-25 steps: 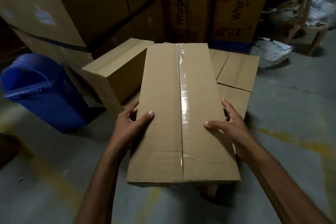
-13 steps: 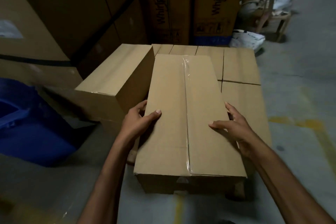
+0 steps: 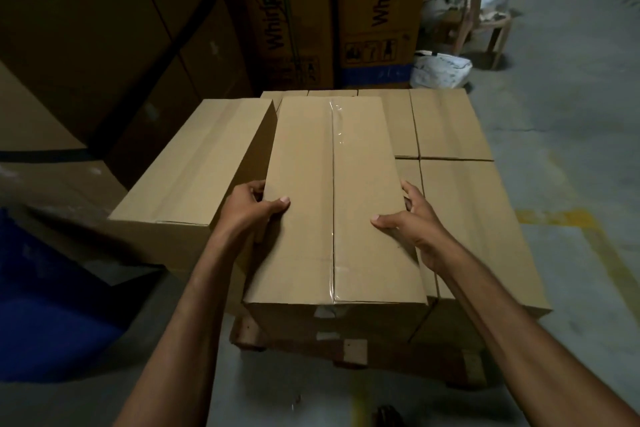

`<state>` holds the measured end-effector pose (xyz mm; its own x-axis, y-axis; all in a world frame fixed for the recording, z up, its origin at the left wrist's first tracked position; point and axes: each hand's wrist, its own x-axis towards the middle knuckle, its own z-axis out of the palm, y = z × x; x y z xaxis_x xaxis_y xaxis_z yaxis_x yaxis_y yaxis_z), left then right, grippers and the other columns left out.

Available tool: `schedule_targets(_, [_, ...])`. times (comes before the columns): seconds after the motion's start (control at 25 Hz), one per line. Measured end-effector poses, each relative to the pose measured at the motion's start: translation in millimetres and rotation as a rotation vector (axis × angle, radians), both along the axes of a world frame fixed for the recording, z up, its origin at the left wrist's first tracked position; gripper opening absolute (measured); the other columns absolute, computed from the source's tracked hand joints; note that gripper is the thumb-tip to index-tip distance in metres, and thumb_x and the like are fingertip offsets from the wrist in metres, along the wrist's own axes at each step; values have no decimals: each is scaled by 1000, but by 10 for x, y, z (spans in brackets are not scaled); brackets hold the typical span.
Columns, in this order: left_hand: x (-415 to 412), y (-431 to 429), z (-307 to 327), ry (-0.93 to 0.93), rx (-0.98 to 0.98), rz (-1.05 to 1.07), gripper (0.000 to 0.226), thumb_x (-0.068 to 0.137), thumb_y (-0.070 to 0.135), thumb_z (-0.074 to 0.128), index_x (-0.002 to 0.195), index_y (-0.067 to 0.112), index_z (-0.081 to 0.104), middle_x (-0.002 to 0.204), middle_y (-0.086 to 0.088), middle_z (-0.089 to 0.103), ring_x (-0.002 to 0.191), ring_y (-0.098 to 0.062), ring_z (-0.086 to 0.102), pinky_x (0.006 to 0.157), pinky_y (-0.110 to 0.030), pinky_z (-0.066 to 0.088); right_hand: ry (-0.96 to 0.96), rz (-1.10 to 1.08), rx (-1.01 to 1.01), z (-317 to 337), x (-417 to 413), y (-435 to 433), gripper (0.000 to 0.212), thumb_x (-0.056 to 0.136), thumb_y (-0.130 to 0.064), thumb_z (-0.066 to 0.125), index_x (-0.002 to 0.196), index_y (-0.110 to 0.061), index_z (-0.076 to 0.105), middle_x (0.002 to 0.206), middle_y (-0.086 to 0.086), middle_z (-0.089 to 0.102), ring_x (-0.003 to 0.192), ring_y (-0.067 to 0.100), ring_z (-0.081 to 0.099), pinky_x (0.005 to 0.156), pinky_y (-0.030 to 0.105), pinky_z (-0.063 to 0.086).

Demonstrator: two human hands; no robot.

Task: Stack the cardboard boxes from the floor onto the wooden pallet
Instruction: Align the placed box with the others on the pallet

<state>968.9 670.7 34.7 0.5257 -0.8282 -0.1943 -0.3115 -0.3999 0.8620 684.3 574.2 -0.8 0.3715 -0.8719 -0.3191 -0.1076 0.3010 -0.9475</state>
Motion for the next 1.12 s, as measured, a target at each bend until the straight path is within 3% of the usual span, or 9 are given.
schedule_targets(0.16, [472, -362, -3, -125, 51, -36, 37, 76, 30, 91, 107, 17, 76, 97, 4, 77, 86, -11, 73, 85, -34, 60, 16, -52, -5, 26, 432, -177, 100, 85, 10, 74, 163, -25, 22, 164, 8, 30, 120, 11, 41, 50, 1, 43])
schedule_targets(0.28, [806, -554, -139, -213, 109, -111, 40, 69, 37, 94, 100, 16, 79, 88, 4, 78, 78, -13, 75, 80, -36, 63, 20, -98, 7, -124, 731, -274, 104, 82, 11, 76, 162, -29, 25, 162, 7, 35, 122, 19, 52, 58, 9, 52])
schedule_targets(0.36, [1009, -652, -210, -238, 103, -148, 39, 70, 37, 94, 97, 15, 78, 88, 3, 78, 78, -14, 75, 75, -35, 63, 22, -126, -14, -154, 961, -307, 103, 82, 12, 74, 162, -29, 25, 161, 4, 35, 115, 14, 54, 59, 11, 53])
schedule_targets(0.48, [1243, -809, -241, -273, 76, -138, 39, 71, 34, 93, 100, 14, 77, 93, 1, 77, 82, -16, 73, 65, -27, 56, 6, -148, -4, -234, 1252, -369, 101, 84, 14, 71, 163, -27, 23, 158, -2, 34, 116, 11, 50, 59, 8, 52])
schedule_targets(0.68, [1499, -1002, -279, -338, 53, -102, 48, 71, 32, 94, 105, 6, 74, 90, -2, 70, 86, -21, 69, 75, -32, 57, 28, -170, -22, -399, 1585, -524, 97, 83, 7, 76, 161, -27, 27, 152, 2, 46, 126, 18, 54, 84, 20, 57])
schedule_targets(0.84, [1610, -1074, -384, -369, 21, -96, 62, 74, 34, 92, 123, 3, 70, 113, -13, 74, 102, -24, 70, 81, -30, 55, 34, -159, -34, -486, 1708, -679, 96, 83, 4, 78, 160, -26, 30, 163, 5, 36, 146, 23, 39, 103, 32, 53])
schedule_targets(0.96, [1670, -1120, -452, -389, 11, -88, 62, 73, 35, 92, 124, 6, 72, 122, -15, 72, 108, -25, 69, 84, -31, 55, 64, -150, -55, -532, 1772, -737, 94, 84, 3, 78, 160, -25, 31, 163, 5, 35, 148, 23, 36, 92, 18, 54])
schedule_targets(1.12, [1723, -1150, -478, -400, -7, -43, 50, 75, 29, 92, 119, 12, 76, 116, -10, 75, 105, -22, 70, 82, -26, 51, 93, -163, -73, -549, 1833, -736, 92, 85, -1, 78, 159, -26, 31, 155, 1, 45, 138, 20, 47, 106, 31, 48])
